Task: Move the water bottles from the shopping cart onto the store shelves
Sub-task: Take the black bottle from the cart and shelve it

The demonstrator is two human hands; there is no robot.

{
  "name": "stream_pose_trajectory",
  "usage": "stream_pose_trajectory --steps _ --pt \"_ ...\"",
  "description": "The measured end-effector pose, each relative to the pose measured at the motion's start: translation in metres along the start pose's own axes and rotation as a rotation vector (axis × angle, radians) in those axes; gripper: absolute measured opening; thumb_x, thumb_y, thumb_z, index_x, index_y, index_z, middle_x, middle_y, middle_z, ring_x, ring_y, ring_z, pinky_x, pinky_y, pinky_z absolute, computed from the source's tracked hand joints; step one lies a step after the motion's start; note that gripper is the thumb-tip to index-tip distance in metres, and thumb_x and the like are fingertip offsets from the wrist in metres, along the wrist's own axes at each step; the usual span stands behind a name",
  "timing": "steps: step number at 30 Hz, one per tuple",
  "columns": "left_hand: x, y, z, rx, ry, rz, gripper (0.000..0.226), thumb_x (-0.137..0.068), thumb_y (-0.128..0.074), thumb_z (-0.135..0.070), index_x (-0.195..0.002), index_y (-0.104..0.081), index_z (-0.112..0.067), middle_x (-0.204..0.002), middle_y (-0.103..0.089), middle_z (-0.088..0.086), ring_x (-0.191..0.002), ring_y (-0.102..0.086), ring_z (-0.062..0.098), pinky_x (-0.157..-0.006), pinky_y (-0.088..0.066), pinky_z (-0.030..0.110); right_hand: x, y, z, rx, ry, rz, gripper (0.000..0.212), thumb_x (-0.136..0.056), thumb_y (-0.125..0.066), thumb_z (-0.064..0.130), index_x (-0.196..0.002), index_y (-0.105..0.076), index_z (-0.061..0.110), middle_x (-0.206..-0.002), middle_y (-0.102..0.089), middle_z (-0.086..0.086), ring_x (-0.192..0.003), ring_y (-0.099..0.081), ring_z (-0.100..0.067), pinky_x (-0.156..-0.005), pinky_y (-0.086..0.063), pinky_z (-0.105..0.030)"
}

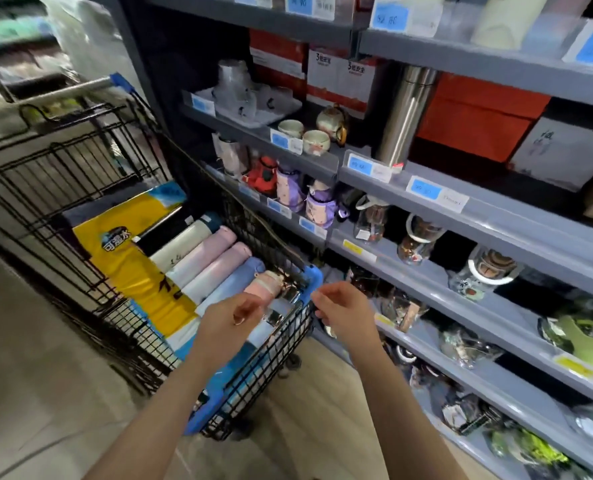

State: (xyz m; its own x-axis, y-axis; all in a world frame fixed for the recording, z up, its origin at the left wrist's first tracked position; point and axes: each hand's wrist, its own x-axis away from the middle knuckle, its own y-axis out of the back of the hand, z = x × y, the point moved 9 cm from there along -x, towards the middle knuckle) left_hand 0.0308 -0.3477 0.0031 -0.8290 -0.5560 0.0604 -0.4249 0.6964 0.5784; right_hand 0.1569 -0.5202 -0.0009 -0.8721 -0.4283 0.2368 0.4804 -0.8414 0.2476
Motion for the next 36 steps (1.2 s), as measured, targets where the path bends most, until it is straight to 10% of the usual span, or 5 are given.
stream_pose_trajectory --steps 10,26,36 --pt "-0.052 0.171 0.146 -0.103 0.196 -0.152 0.013 -0.086 -0.069 -0.022 -0.097 -0.065 -0.028 -0.089 -0.069 0.002 -0.087 -0.065 0.023 -0.081 -0.052 0.039 -0.052 -0.203 0.003 0.036 -0.074 0.166 0.027 -0.088 -0.068 0.027 -0.110 -0.057 0.018 -0.098 -0.055 0.005 -0.094 -0.055 -0.017 -0.083 -0.046 -0.035" --pt "-0.368 0.154 0.299 -0.570 0.266 0.302 0.112 -0.060 -0.069 -0.076 -0.144 -0.029 -0.014 -0.140 -0.037 0.012 -0.131 -0.034 0.033 -0.101 -0.039 0.047 -0.143 -0.337 -0.050 0.128 -0.576 -0.073 0.033 -0.091 -0.064 0.030 -0.117 -0.052 0.014 -0.107 -0.049 0.002 -0.096 -0.052 -0.018 -0.076 -0.043 -0.030" --pt "-0.338 0.203 0.285 0.135 0.353 0.297 0.045 -0.065 -0.086 -0.030 -0.100 -0.060 -0.020 -0.092 -0.068 0.000 -0.082 -0.066 0.019 -0.067 -0.054 0.035 -0.220 -0.391 -0.034 -0.006 -0.656 -0.139 0.046 -0.088 -0.066 0.029 -0.125 -0.050 0.008 -0.110 -0.053 -0.003 -0.108 -0.057 -0.025 -0.092 -0.050 -0.041"
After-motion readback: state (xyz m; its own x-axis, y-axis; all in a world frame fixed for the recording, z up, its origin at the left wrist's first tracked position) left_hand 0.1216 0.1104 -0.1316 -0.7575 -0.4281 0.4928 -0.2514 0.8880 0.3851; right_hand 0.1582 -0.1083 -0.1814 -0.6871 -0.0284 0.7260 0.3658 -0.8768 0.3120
